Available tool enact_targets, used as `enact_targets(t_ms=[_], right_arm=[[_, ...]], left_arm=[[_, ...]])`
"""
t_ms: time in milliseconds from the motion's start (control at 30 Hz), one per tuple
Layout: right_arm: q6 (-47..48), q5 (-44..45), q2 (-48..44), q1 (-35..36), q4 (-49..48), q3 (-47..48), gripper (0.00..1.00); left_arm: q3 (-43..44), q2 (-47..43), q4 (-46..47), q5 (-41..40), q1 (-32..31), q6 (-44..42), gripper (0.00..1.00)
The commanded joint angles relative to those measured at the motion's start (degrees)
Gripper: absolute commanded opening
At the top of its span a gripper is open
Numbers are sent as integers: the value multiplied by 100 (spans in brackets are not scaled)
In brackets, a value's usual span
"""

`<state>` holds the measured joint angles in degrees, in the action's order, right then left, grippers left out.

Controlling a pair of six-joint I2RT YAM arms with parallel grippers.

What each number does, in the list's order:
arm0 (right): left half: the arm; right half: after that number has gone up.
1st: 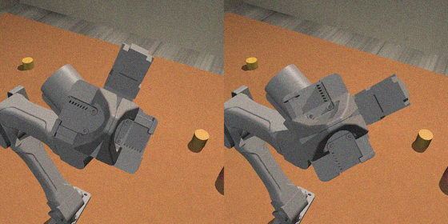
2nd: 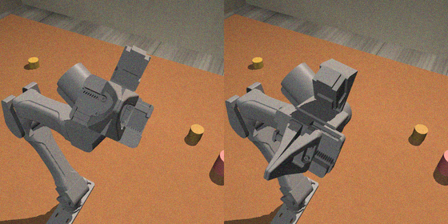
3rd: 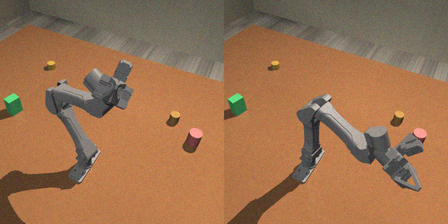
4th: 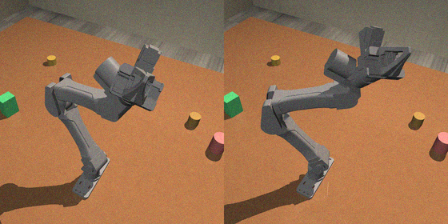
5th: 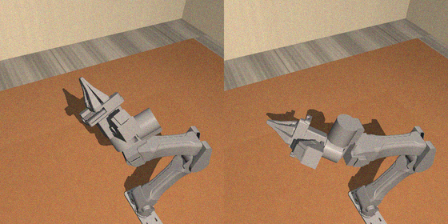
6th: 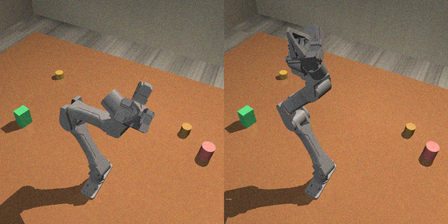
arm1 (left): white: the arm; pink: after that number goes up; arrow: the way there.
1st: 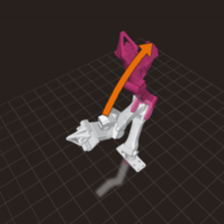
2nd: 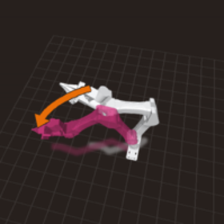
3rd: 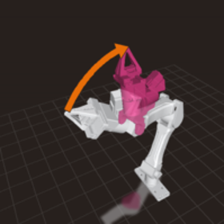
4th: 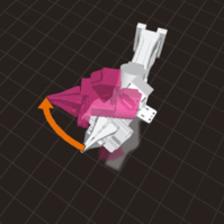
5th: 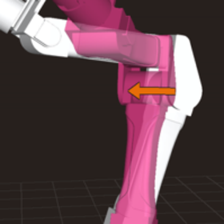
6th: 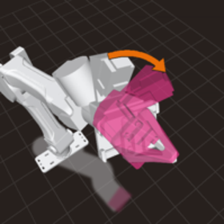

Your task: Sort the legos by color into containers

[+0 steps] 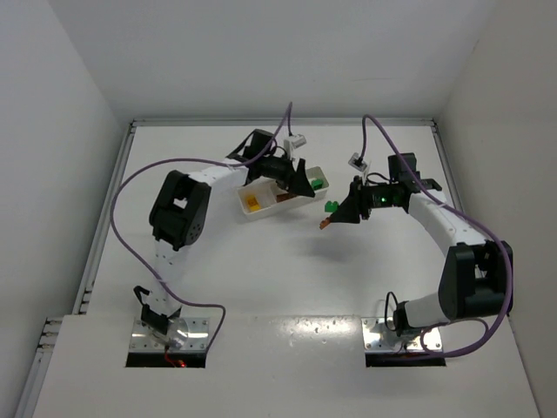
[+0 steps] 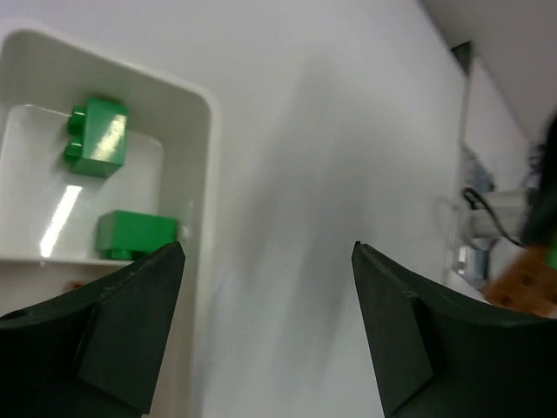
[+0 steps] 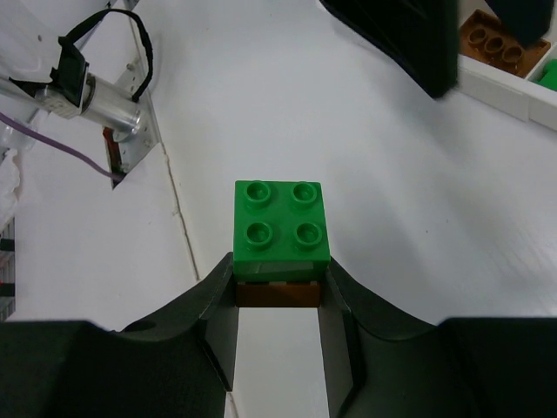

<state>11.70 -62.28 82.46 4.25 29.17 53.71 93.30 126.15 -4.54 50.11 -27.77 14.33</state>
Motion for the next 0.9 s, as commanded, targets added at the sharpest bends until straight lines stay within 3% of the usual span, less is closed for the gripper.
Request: enact_targets(t_ms=[0, 233, 367, 567, 867], right_arm=[[218, -74, 7, -21, -148, 131, 0], [166, -74, 235, 32, -253, 359, 0], [165, -179, 350, 85, -254, 500, 0], [-106, -241, 403, 313, -499, 745, 0], [-212, -293, 350, 594, -553, 851, 0]], left_arm=[[-355, -942, 1200, 1491, 298, 763, 84], [-1059, -1522, 2255, 2345, 290, 1678, 72], [-1182, -1724, 2308, 2626, 88, 1679, 71], [-1182, -1725, 2308, 2759, -70, 1679, 82], [-945, -1611, 2308, 2645, -71, 1679, 81]])
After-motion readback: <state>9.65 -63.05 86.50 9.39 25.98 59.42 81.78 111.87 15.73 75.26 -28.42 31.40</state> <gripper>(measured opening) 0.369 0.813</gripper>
